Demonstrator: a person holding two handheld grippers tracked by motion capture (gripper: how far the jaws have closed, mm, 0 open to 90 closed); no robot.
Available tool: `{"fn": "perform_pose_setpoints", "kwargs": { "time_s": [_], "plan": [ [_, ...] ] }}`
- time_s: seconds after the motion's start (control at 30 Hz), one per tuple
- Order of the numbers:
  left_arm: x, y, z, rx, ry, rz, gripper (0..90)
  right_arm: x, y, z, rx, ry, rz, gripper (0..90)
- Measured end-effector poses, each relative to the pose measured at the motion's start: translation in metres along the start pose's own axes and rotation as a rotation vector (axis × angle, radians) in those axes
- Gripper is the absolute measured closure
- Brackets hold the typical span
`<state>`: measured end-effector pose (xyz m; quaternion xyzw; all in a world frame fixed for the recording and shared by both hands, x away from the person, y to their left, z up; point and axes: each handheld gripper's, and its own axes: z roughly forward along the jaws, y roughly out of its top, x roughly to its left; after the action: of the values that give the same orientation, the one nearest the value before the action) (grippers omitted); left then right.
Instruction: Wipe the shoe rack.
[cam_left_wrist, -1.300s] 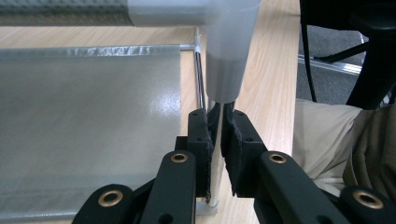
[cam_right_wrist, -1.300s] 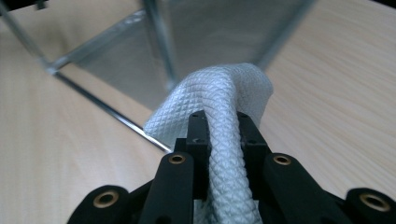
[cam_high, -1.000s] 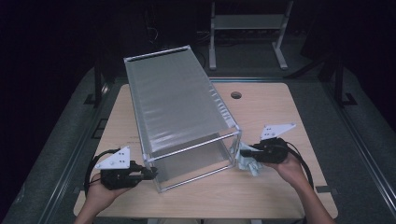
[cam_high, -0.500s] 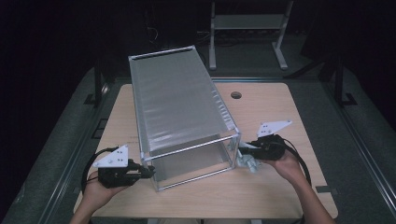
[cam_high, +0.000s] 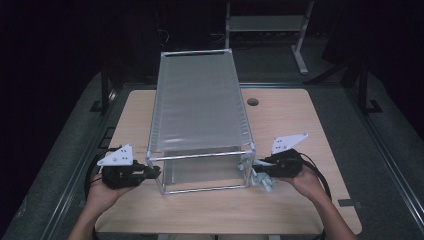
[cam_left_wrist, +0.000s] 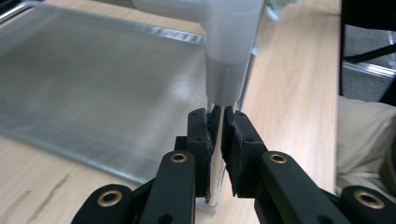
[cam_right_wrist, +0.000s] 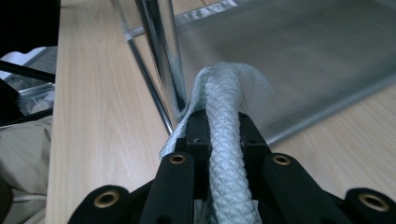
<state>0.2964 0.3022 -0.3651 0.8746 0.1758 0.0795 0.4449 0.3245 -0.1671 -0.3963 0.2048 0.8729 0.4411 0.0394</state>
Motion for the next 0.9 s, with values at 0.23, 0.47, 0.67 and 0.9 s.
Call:
{"fn": "perform_pose_setpoints", "kwargs": {
  "time_s": [0.23,0.47,0.67,0.9],
  "plan": [
    [0.023,0.003,0.002,0.004,0.031,-0.03,80.4,0.011,-0.001,0.004,-0.007,0.03,-0.026,79.2],
    [0.033,0.006,0.004,0.019,0.059,-0.039,79.4,0.015,0.001,0.008,0.015,0.033,-0.042,79.0],
    [0.028,0.0,-0.012,-0.014,0.092,-0.059,75.2,0.014,0.001,0.006,0.006,0.023,-0.038,79.0],
    [0.015,-0.01,-0.032,-0.053,0.074,-0.039,85.1,0.016,0.001,0.006,0.008,0.013,-0.041,79.0]
  ]
}}
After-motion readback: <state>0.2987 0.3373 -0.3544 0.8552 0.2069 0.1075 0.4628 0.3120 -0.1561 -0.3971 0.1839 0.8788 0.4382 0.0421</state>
